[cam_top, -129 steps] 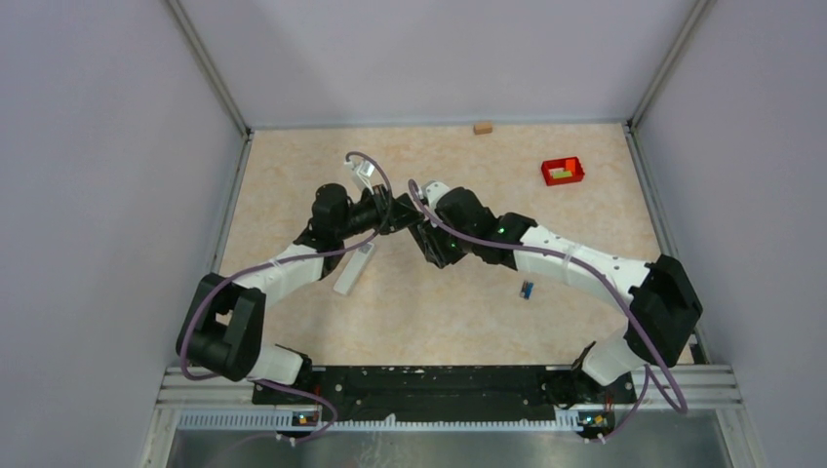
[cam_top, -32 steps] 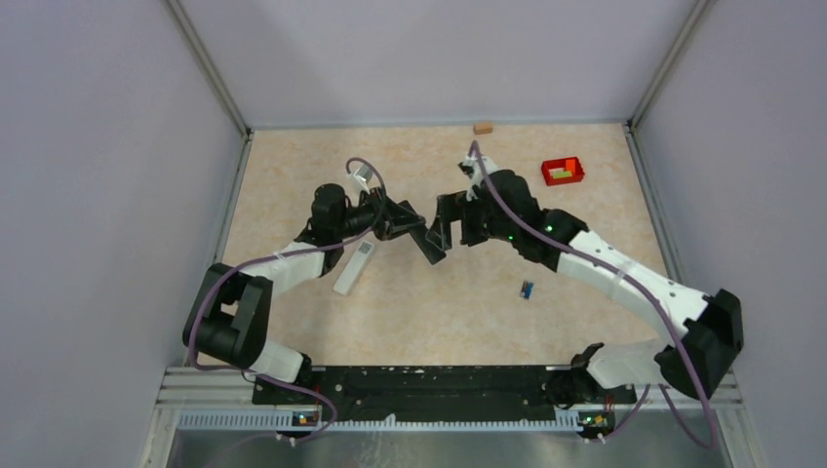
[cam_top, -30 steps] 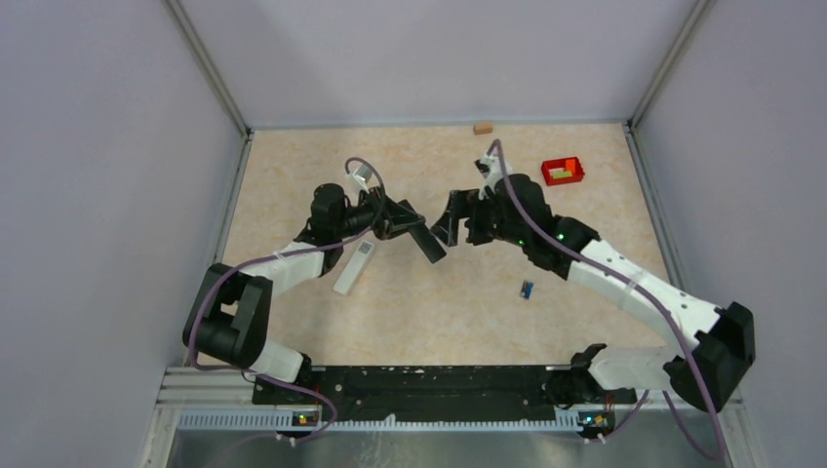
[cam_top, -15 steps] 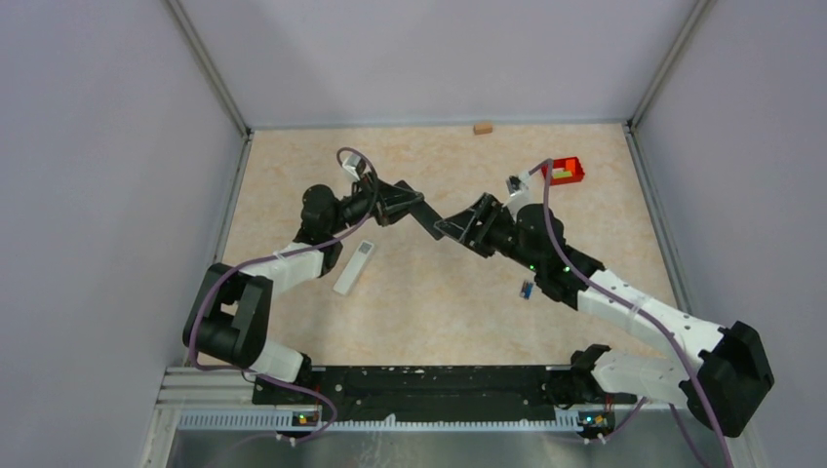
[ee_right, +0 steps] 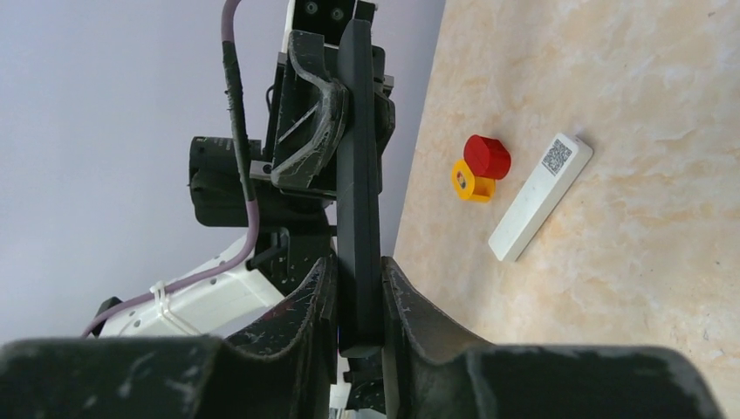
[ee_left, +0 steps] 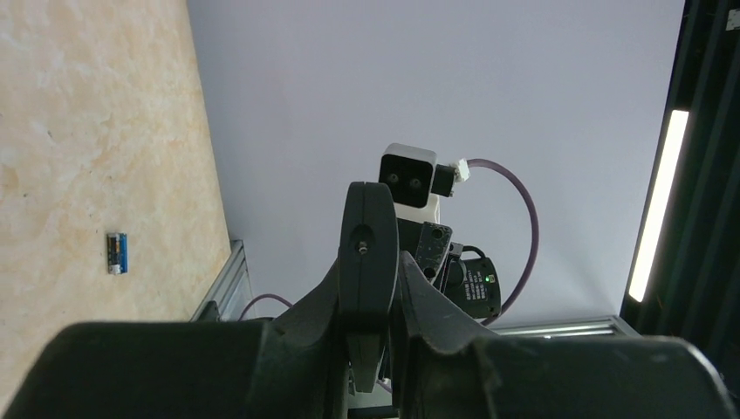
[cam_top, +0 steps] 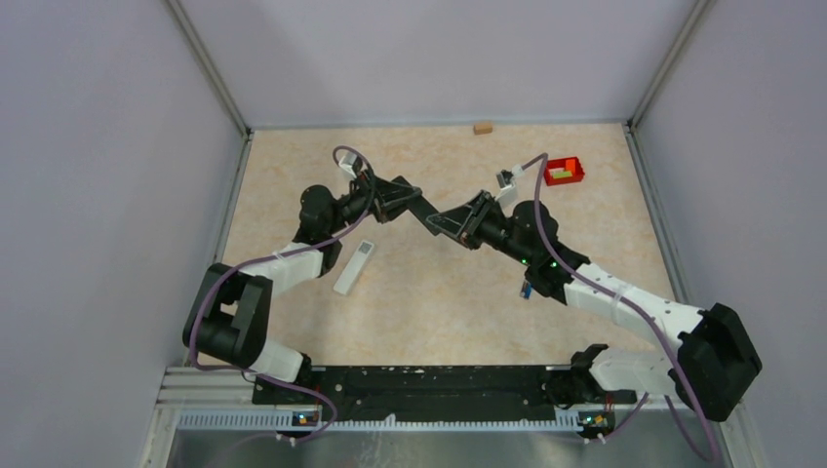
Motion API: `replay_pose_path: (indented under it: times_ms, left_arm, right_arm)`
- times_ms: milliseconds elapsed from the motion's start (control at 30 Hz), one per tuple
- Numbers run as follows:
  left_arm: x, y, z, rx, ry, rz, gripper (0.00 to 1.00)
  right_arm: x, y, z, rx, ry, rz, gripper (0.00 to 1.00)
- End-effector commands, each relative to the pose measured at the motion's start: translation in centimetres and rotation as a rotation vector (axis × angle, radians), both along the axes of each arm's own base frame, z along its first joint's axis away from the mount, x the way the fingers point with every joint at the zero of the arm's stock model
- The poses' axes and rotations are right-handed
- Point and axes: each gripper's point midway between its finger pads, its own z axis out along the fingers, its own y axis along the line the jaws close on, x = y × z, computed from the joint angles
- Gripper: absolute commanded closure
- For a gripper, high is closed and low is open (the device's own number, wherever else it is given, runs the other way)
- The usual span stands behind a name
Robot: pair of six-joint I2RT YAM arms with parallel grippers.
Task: Load the batteries into the remote control
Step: Load the battery cover into the remote control.
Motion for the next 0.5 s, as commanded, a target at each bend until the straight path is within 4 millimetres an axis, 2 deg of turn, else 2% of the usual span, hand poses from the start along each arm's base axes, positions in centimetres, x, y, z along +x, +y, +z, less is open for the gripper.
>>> replay_pose_path:
  times_ms: [0, 200, 300, 400, 467]
  left_arm:
    - [-3.6, -1.5, 3.6, -0.032, -0.14, -0.095, 1.0]
    - [-4.8, -1.6, 3.0, 0.025, -0.194, -0.115, 1.0]
    - [-4.8, -1.5, 2.5, 0.082, -0.219, -0.104, 1.0]
    - [-4.7, -1.3, 2.8, 0.146, -0.289, -0.094, 1.0]
    - [-4.8, -1.2, 3.0, 0.191, -0.335, -0.096, 1.0]
  right_arm:
    - [0.8, 0.7, -0.8, -0.032, -0.019, 0.008, 0.84]
    - [1.7, 1.2, 0.5, -0.069, -0.119, 0.028, 0.88]
    - [1.8, 1.0, 1.2, -0.077, -0.168, 0.057, 0.8]
    - [1.4, 0.5, 1.7, -0.104, -0.228, 0.092, 0.68]
    - [0.4, 0.3, 2.5, -0.127, -0.311, 0.14, 0.53]
